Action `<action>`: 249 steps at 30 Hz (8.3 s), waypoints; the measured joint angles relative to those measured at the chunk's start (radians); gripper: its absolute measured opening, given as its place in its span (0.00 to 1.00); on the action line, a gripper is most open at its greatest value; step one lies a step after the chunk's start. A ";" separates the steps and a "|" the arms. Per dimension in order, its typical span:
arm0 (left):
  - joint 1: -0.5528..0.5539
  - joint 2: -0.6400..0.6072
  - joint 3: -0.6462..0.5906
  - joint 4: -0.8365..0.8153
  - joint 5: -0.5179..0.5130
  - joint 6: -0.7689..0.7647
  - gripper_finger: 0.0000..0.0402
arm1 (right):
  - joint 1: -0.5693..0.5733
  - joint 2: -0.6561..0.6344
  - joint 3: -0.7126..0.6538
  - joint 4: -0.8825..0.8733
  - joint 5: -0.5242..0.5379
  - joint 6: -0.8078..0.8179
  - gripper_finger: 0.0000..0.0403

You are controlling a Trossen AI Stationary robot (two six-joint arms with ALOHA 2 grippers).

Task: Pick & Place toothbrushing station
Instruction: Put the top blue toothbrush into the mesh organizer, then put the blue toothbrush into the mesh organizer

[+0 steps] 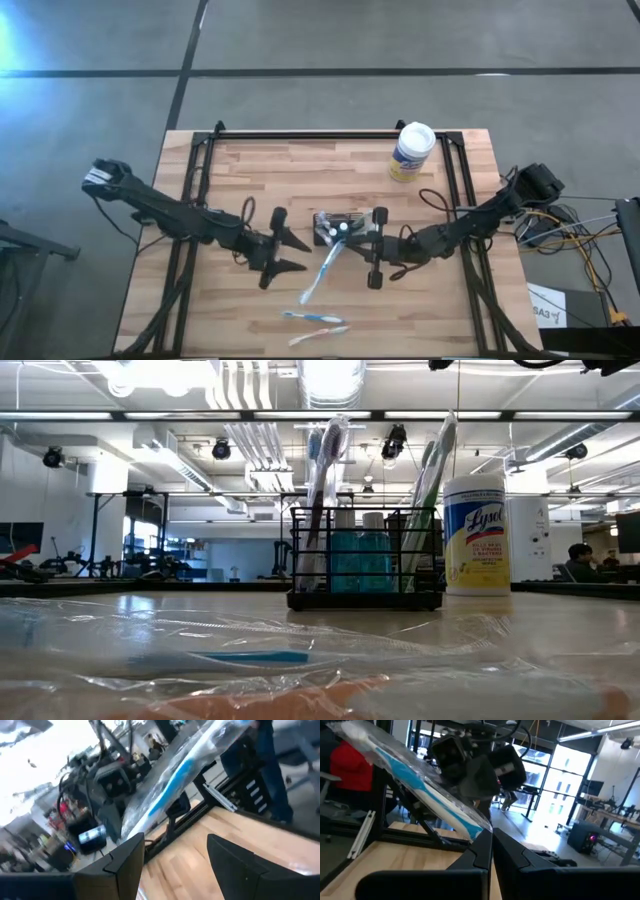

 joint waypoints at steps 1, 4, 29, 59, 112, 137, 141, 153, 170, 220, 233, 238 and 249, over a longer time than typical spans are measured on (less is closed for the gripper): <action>-0.008 0.022 0.015 0.007 -0.001 0.034 0.55 | 0.000 0.000 -0.006 0.003 0.001 0.009 0.02; -0.035 0.084 0.056 0.055 -0.001 0.144 0.55 | 0.000 0.000 -0.027 0.046 0.008 0.017 0.02; -0.089 0.275 0.247 0.221 -0.190 0.233 0.39 | -0.004 0.002 -0.074 0.132 0.069 0.049 0.02; -0.091 0.271 0.266 0.200 -0.299 0.190 0.07 | -0.025 0.111 0.013 0.150 0.057 0.018 0.02; 0.122 0.309 0.054 0.043 -0.369 -0.429 0.02 | 0.040 -0.329 -0.308 -0.131 -0.116 0.147 0.02; 0.152 0.416 0.050 0.106 -0.370 -0.473 0.27 | 0.039 -0.327 -0.293 -0.132 -0.114 0.146 0.02; 0.150 0.377 0.050 0.109 -0.348 -0.473 0.38 | 0.039 -0.327 -0.293 -0.132 -0.114 0.146 0.02; 0.120 0.094 0.051 -0.093 -0.273 -0.465 0.58 | 0.039 -0.327 -0.293 -0.141 -0.114 0.146 0.02; 0.114 -0.686 -0.375 -0.383 -0.331 -0.648 0.03 | 0.040 -0.262 -0.220 -0.279 -0.142 0.184 0.02; 0.115 -1.186 -0.700 -0.507 -0.278 -0.700 0.06 | 0.101 0.930 1.412 -1.640 -0.340 0.880 0.20; 0.115 -1.185 -0.699 -0.515 -0.261 -0.773 0.06 | 0.057 0.991 1.394 -1.632 -0.341 0.906 0.46; 0.115 -1.185 -0.699 -0.517 -0.243 -0.777 0.07 | 0.056 0.990 1.362 -1.631 -0.341 0.895 0.42; 0.115 -1.185 -0.699 -0.517 -0.241 -0.784 0.08 | 0.055 0.986 1.315 -1.625 -0.333 0.892 0.18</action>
